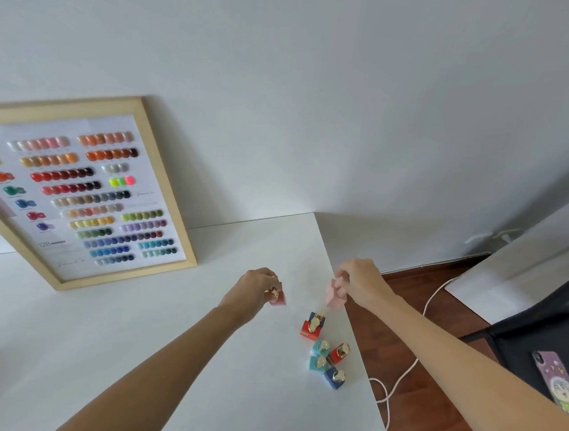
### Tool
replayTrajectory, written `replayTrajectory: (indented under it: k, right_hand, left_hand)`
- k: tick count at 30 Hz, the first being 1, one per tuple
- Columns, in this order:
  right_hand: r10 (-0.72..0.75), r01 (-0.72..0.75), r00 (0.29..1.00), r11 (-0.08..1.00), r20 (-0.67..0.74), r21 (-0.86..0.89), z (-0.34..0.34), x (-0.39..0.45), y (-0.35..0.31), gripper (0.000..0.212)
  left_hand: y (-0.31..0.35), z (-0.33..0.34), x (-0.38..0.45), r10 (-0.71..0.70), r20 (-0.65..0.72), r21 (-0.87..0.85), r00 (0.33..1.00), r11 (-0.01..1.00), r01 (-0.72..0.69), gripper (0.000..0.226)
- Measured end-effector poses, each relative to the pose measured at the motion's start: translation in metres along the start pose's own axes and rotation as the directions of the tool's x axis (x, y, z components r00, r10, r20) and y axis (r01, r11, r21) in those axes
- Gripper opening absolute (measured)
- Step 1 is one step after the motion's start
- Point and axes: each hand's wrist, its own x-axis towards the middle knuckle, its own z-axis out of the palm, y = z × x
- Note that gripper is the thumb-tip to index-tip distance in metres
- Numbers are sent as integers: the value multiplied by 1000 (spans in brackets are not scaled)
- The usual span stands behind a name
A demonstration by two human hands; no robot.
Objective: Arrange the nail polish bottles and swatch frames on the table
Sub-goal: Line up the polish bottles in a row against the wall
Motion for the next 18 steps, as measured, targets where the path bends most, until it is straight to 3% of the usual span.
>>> replayTrajectory:
  k: [7,12,18]
  right_hand:
    - [-93,100,990,993,-105,59,-15,75,-16,23]
    - [-125,136,988,982,-91,133,-16,124,-28,23]
    - [-197,203,974,978,-108,46,-10,163,-34,22]
  left_hand:
    - [-12,-18,78,-82,-66,-73,995,994,77,18]
    - [-25,-19,125,-125,-80,-99,989,988,117,20]
    - [-33,-19,165,-110,-88,-110,990,989,100,24]
